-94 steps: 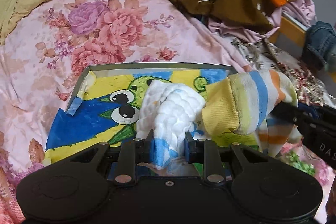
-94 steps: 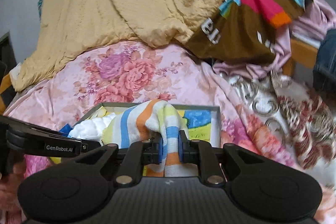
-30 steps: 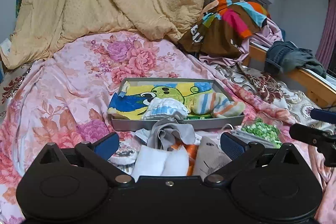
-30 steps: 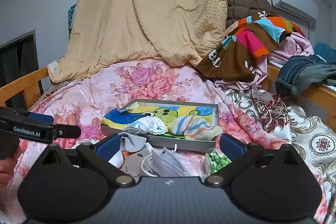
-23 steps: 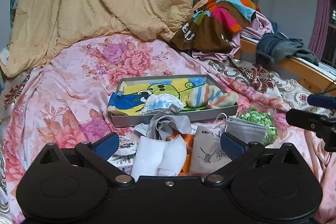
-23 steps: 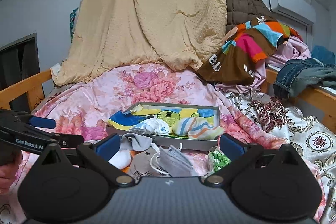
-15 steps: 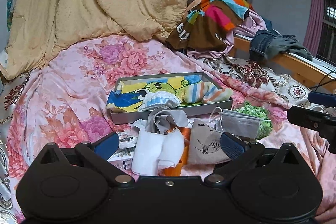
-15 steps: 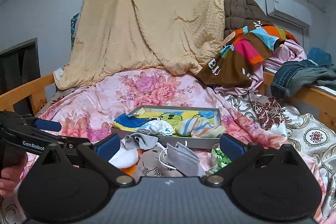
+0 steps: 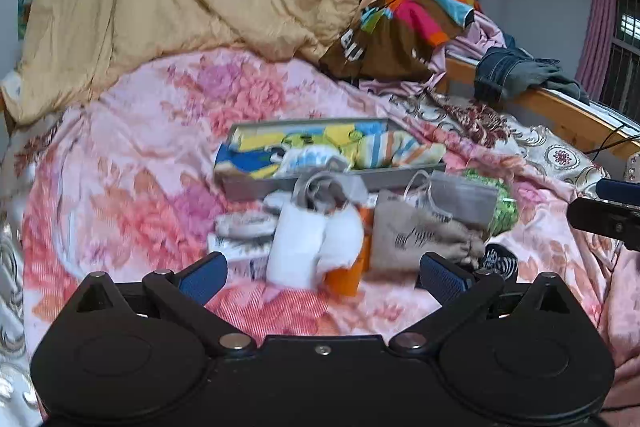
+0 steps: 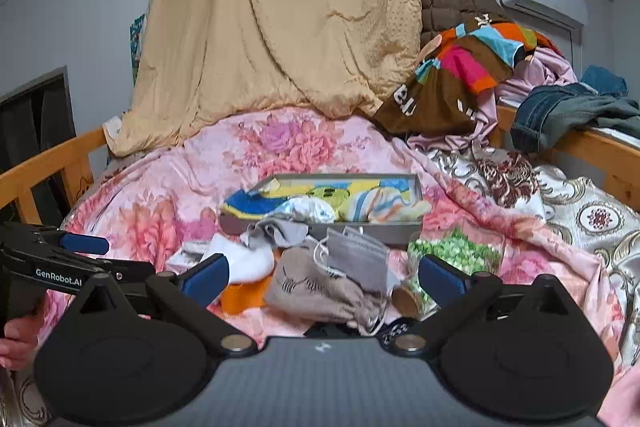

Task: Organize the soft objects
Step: 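Pull both tools back and move toward the tissues and grey masks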

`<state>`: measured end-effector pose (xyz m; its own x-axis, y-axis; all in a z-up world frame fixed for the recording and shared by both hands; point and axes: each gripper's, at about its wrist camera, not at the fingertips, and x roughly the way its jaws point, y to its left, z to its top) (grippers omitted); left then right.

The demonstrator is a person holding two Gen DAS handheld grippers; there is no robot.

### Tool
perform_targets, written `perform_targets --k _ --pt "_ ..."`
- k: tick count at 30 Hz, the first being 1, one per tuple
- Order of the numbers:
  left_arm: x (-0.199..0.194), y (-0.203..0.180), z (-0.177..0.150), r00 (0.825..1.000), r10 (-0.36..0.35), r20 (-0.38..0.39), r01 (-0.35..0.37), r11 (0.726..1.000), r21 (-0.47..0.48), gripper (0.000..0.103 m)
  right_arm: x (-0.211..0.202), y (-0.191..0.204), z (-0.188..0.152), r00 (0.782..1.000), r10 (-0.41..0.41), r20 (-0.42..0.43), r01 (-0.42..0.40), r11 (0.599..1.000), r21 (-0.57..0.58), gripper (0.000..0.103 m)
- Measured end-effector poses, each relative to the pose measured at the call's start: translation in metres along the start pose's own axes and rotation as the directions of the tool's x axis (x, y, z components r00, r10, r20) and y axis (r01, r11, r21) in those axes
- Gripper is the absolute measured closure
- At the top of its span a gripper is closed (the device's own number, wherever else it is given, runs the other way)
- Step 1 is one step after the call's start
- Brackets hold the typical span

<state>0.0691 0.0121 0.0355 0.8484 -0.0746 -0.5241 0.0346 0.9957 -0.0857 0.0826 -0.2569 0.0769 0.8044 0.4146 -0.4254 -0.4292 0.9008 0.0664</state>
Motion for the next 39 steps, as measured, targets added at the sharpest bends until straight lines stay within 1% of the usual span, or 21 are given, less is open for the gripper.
perform_targets --k 7,12,17,22,30,34,36,39 --pt "0.005 0.013 -0.021 1.0 -0.003 -0.028 0.003 1.0 -0.013 0.001 0.005 0.012 -0.014 0.998 0.012 -0.057 -0.014 0.999 -0.03 0.0" --pt "0.012 0.019 -0.035 0.998 -0.017 -0.059 0.015 1.0 -0.027 0.001 0.01 0.02 -0.022 0.995 -0.013 -0.098 0.007 0.998 -0.059 0.0" --pt "0.02 0.018 -0.042 0.996 -0.036 -0.082 0.034 0.999 -0.026 0.001 0.017 0.016 -0.026 0.99 -0.028 -0.136 0.023 0.999 -0.033 0.0" --pt "0.031 0.014 -0.038 0.995 -0.055 -0.08 0.057 0.998 0.019 0.001 0.025 0.01 -0.031 0.982 -0.032 -0.186 0.032 0.999 -0.005 0.0" --pt "0.055 0.01 -0.025 0.992 -0.078 -0.096 0.086 0.993 0.077 0.001 0.04 0.008 -0.035 0.967 -0.018 -0.252 0.018 1.0 -0.002 0.0" --pt "0.07 0.015 -0.019 0.99 -0.088 -0.109 0.093 0.995 0.044 0.001 0.046 0.001 -0.031 0.962 -0.003 -0.273 0.013 0.999 0.034 0.0" --pt "0.077 0.018 -0.015 0.991 -0.079 -0.112 0.082 0.996 0.019 0.001 0.051 -0.004 -0.027 0.96 0.012 -0.279 0.002 0.999 0.05 0.0" --pt "0.084 0.023 -0.007 0.989 -0.091 -0.119 0.09 0.996 -0.015 0.001 0.061 -0.011 -0.016 0.965 -0.013 -0.263 0.017 1.0 0.012 0.0"
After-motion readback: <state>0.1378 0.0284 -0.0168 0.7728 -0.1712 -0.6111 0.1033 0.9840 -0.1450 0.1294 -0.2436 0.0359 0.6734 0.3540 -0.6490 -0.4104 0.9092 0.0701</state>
